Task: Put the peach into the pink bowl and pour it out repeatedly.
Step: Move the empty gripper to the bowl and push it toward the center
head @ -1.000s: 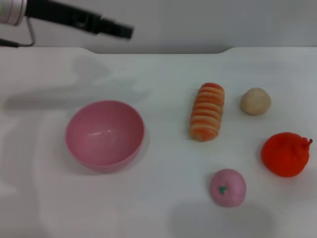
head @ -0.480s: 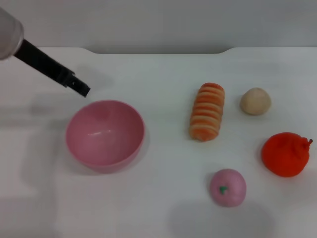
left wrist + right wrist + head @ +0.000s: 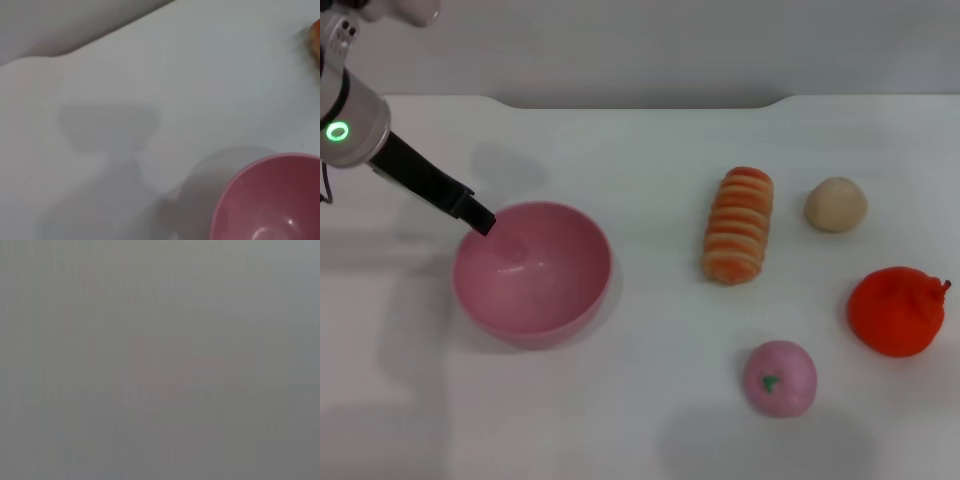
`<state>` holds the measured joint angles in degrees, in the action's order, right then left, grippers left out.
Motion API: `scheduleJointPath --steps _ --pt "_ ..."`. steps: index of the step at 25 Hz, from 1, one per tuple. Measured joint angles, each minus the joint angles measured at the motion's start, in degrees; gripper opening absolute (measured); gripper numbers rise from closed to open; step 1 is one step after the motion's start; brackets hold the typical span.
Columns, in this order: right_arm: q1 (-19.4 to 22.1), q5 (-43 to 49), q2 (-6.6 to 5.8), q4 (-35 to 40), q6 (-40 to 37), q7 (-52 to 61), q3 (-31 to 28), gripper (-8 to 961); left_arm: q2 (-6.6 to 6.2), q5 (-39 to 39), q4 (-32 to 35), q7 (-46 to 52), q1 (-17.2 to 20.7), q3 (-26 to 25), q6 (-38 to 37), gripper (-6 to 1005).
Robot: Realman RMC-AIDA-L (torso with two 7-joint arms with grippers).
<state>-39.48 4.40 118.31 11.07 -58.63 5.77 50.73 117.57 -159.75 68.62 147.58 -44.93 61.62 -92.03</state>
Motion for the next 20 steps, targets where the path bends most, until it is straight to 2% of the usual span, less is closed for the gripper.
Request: scheduleJointPath --steps 14,20 --pt "0.0 0.0 0.05 0.0 0.2 0.6 0.7 558 0.12 -0.1 -7.1 -0.3 1.6 0.2 5.8 667" --pt "-0.1 0.0 0.08 0.0 0.2 0.6 0.7 558 0.19 0.0 -8.6 0.2 2.1 2.2 7.7 665"
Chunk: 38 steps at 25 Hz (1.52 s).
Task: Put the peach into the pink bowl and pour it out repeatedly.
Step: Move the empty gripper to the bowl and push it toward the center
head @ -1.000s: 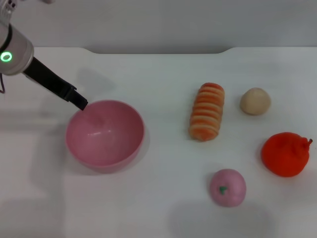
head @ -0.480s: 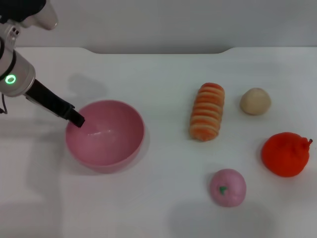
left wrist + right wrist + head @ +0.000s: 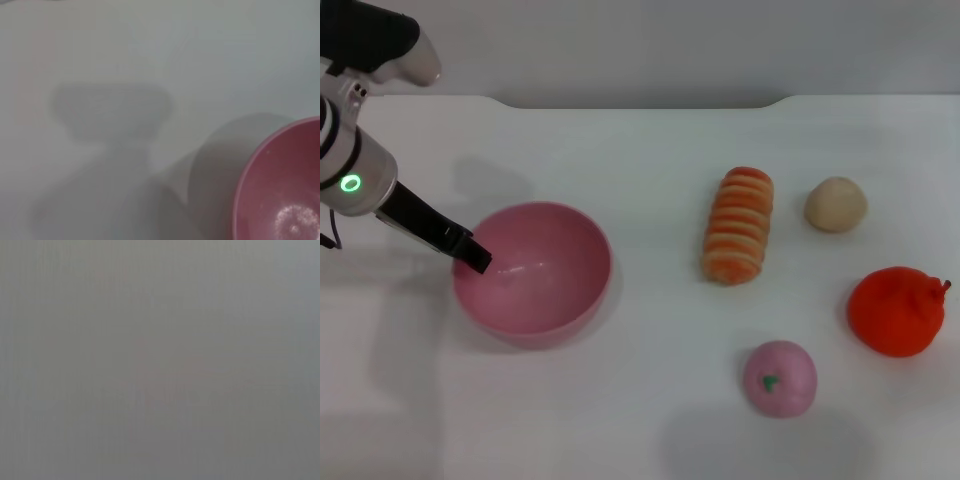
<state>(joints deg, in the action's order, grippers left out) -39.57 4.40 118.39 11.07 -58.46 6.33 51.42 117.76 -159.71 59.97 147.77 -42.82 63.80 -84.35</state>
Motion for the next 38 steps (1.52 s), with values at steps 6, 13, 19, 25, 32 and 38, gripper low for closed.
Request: scheduleJointPath --steps 6,13,19,25,32,38 --pt "0.0 0.0 0.0 0.0 0.0 0.0 0.0 558 0.13 0.1 -1.6 0.1 0.1 0.5 1.8 663" --pt "0.1 0.0 0.0 0.0 0.0 0.0 0.0 558 0.26 0.3 -2.3 0.3 0.3 1.5 3.7 651" --pt "0.3 -0.3 0.0 0.0 0.0 0.0 0.0 558 0.27 0.4 -2.3 1.7 0.6 3.7 5.4 629" --pt "0.4 -0.4 0.0 0.0 -0.1 0.0 0.0 558 0.23 0.4 -2.3 2.1 0.6 3.9 5.8 580" --pt "0.4 -0.5 0.0 0.0 -0.2 0.0 0.0 558 0.19 0.4 -2.3 2.2 0.6 5.2 5.8 166" --pt "0.4 0.1 -0.08 0.4 0.0 5.1 0.0 558 0.18 0.5 -2.3 2.2 0.7 5.2 5.9 80"
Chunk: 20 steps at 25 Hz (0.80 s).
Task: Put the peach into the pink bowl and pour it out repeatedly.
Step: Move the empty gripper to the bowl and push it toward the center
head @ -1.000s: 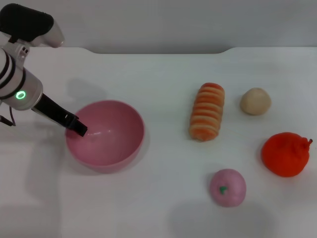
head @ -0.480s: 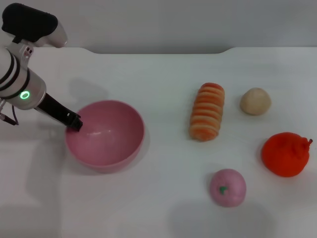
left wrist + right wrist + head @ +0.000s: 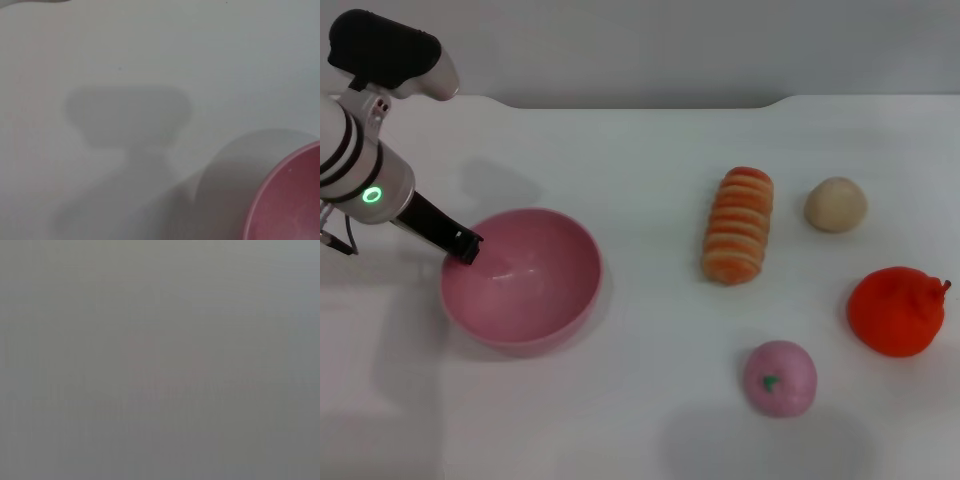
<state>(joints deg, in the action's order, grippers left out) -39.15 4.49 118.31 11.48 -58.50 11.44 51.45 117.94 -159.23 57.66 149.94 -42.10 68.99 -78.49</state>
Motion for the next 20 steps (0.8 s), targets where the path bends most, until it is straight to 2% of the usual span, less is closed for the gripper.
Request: scheduleJointPath --steps 2,5,9,13,15,18,20 --pt "0.4 2.0 -0.31 0.7 0.1 6.0 0.3 558 -0.03 0.0 0.0 0.0 0.0 0.0 0.1 65" --pt "2.8 12.3 -1.26 6.1 0.1 22.7 1.9 558 -0.09 0.0 0.2 0.0 0.1 0.1 0.2 64" --pt "5.8 35.4 -3.78 18.1 -2.0 51.2 4.1 558 -0.09 0.0 0.5 -0.2 0.0 0.0 1.1 62" --pt "6.0 62.4 -6.27 31.8 -8.3 76.0 4.2 558 -0.08 0.0 0.6 -0.4 -0.4 0.1 1.8 60" --pt "5.3 75.4 -6.87 39.2 -12.6 85.9 3.5 558 -0.1 0.0 0.7 -0.5 -0.5 0.1 2.4 59" --pt "3.7 91.7 -7.06 49.6 -20.5 97.8 2.5 558 -0.09 0.0 1.0 -0.9 -1.1 0.1 2.9 58" --pt "1.3 100.6 -7.35 54.3 -27.0 103.7 2.2 558 -0.06 0.0 1.1 -1.0 -1.7 0.1 2.8 57"
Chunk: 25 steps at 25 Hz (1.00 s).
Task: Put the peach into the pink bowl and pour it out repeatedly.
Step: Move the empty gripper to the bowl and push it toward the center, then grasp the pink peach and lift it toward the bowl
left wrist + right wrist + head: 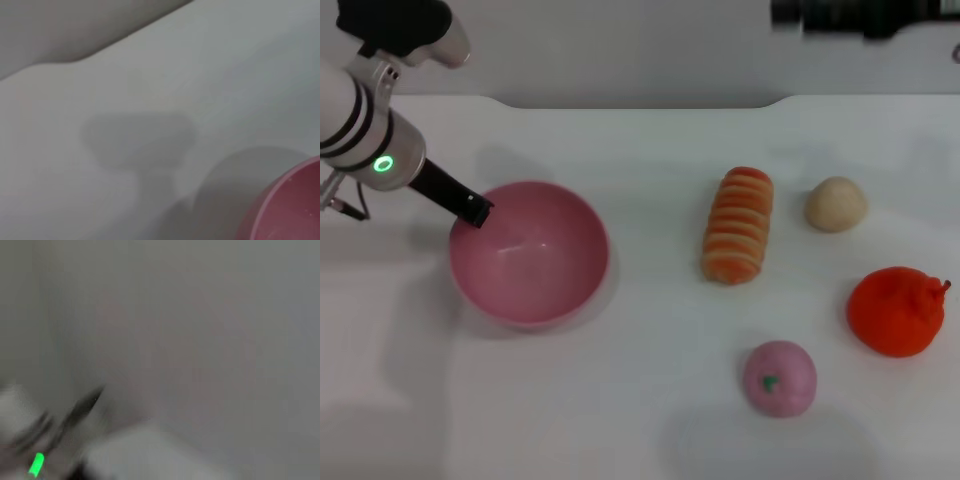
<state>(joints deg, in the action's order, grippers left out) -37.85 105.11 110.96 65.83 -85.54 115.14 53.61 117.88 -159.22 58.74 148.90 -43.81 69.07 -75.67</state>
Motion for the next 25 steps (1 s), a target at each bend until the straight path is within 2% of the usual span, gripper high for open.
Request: scheduleJointPath --steps 3,6,8,12,14,17,18,23,25 --pt "-4.9 10.1 -0.55 1.8 -10.2 4.7 0.5 558 0.0 0.0 0.2 0.0 -0.8 0.0 -0.4 54" --pt "-9.3 18.9 0.3 1.4 -18.8 6.1 2.4 558 0.0 0.1 0.3 0.0 -1.4 -0.1 -0.7 47" --pt "-10.9 24.2 1.86 1.6 -22.1 6.2 4.7 558 -0.02 0.1 0.8 0.0 -3.7 -0.5 -1.5 47" --pt "-12.0 34.0 6.2 2.3 -25.6 6.3 9.3 558 -0.01 0.1 0.8 0.2 -4.6 -0.6 -1.2 46" --pt "-11.5 37.6 7.67 1.9 -24.9 6.3 12.8 559 0.08 0.4 0.8 0.3 -5.1 -0.6 -1.2 46" --pt "-10.2 38.8 7.88 -0.7 -20.6 7.3 18.1 558 0.17 0.9 0.9 0.4 -5.3 -0.5 -1.2 46" --pt "-9.9 38.8 7.87 -1.3 -19.3 7.5 18.8 556 0.35 3.9 0.9 0.1 -5.5 0.1 -1.0 46" --pt "-8.2 39.0 7.9 -3.9 -14.0 7.8 20.1 550 0.36 4.7 0.9 -0.1 -5.4 0.3 -0.7 46" --pt "-7.8 39.0 7.91 -4.9 -12.5 7.8 20.5 547 0.46 7.2 0.9 0.0 -5.0 1.9 0.8 46"
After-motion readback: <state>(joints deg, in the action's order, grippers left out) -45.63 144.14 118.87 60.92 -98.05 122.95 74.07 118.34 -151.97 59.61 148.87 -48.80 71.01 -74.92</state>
